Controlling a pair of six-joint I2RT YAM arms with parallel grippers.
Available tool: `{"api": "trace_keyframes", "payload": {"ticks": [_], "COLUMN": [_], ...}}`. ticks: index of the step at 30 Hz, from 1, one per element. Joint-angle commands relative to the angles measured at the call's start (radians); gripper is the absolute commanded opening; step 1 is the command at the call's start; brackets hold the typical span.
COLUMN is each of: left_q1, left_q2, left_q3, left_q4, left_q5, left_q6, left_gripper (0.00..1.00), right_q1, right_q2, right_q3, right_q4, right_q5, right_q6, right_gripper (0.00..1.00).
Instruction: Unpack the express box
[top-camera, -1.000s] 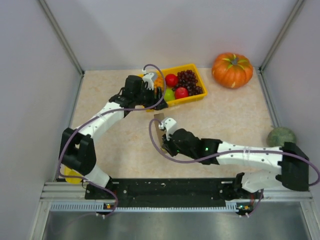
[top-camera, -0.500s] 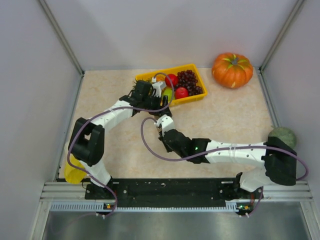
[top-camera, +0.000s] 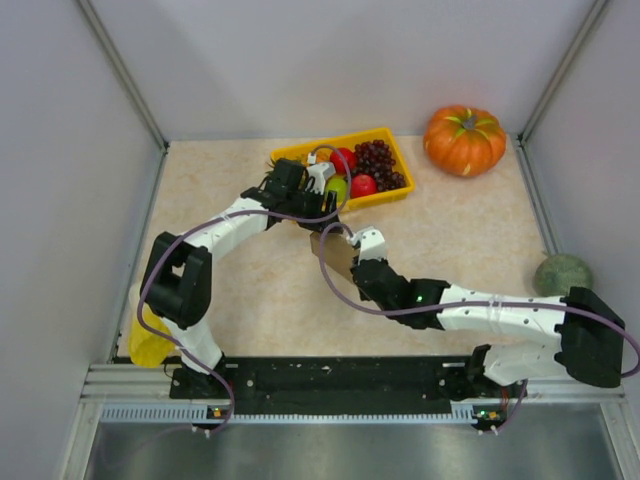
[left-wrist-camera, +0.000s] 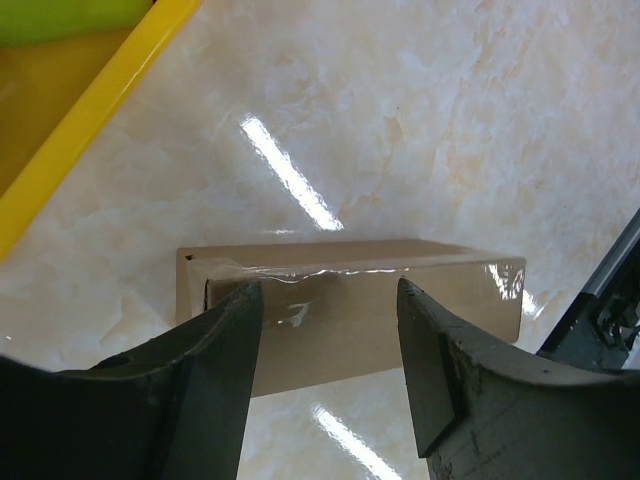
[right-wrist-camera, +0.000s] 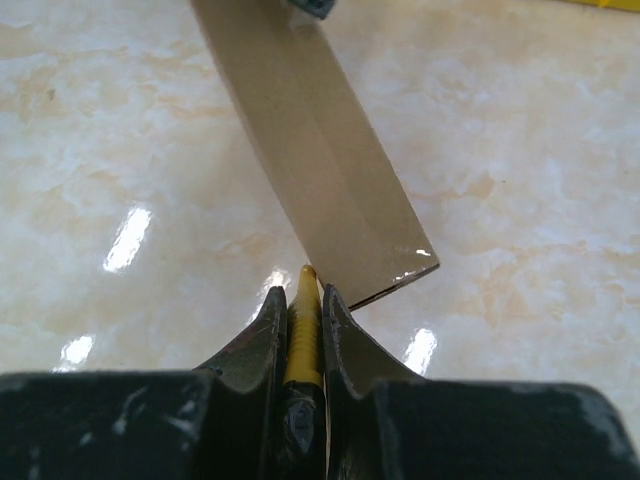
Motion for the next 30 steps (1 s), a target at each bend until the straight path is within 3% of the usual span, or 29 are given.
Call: {"api": "trace_keyframes", "payload": {"ticks": [1, 11, 17, 24, 30], "left_q1": [-0.007, -0.047, -0.07, -0.128, -0.208], "left_q2": [-0.004, -0.021, -0.052, -0.027, 0.031], "left_q3": [-0.005, -0.032, 0.007, 0.089, 0.133], "left_q4": [-0.05, -0.08, -0.097, -0.058, -0.087], "left_q5": [-0.005, 0.029, -0.028, -0.069, -0.145], "left_q6": [0.031, 0.067, 0.104, 0.28, 0.489], "left_gripper": [0.61, 0.6, 0.62, 0.89, 0.95], "right_q1": [-0.066, -0.229, -0.249, -0.3, -0.332], "right_q2": [-0.075, -0.126, -0.184, -0.246, -0.283], "right_q3": [-0.029, -0.089, -0.11, -0.155, -0.196], "right_q4": [0.004, 0.008, -0.007, -0.035, -0.046], "right_q5": [0.007, -0.099, -0.117, -0.195, -0.237], "right_q6": [0.049, 0.121, 0.147, 0.224, 0.267], "right_gripper": [0.0, 0.0, 0.0, 0.0, 0.0]}}
